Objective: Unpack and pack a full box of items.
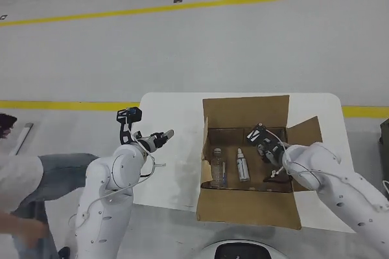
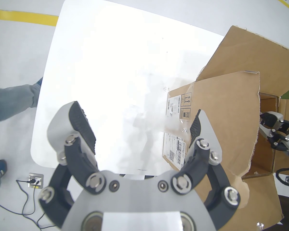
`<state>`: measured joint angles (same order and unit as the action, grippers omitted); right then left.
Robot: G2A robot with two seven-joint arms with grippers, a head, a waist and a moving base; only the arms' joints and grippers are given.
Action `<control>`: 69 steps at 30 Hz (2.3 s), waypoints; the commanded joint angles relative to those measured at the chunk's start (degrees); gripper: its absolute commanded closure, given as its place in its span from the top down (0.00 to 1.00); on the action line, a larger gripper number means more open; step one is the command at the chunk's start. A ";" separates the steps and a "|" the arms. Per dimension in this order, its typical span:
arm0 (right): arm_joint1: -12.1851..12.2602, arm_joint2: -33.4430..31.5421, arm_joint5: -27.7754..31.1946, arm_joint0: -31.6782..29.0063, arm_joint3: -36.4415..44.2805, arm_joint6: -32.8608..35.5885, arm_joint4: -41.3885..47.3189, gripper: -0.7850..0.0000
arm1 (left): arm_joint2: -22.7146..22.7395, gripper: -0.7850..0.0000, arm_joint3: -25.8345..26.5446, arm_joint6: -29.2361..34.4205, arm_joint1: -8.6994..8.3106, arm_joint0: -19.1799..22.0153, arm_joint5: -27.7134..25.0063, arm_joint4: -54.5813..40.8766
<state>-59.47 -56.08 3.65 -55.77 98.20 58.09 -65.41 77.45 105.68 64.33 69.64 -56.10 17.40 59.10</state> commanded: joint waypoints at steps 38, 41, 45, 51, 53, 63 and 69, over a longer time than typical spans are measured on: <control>-11.38 15.39 -2.12 15.33 -27.84 -2.01 2.00 0.66 | 0.00 1.00 0.00 0.00 0.00 0.00 0.00 0.00; -9.85 10.96 -0.17 13.73 -21.14 -3.42 1.02 0.19 | 0.00 1.00 0.00 0.00 0.00 0.00 0.00 0.00; -6.75 2.08 1.38 7.76 -8.56 -5.17 -3.80 0.00 | 0.00 1.00 0.00 0.00 0.00 0.00 0.00 0.00; -3.33 -10.89 2.17 -5.49 10.59 -12.82 -13.29 0.00 | 0.00 1.00 0.00 0.00 0.00 0.00 0.00 0.00; -2.67 -13.88 4.09 -9.15 13.51 -13.74 -14.39 0.00 | 0.00 1.00 0.00 0.00 0.00 0.00 0.00 0.00; -2.57 -14.20 4.66 -9.61 13.75 -13.54 -14.76 0.00 | 0.00 1.00 0.00 0.00 0.00 0.00 0.00 0.00; -3.18 -15.96 -5.52 -12.36 13.69 -25.68 -15.29 0.00 | 0.00 1.00 0.00 0.00 0.00 0.00 0.00 0.00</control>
<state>-62.51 -71.49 1.60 -67.59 111.85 35.77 -81.32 77.45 105.68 64.33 69.64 -56.10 17.40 59.10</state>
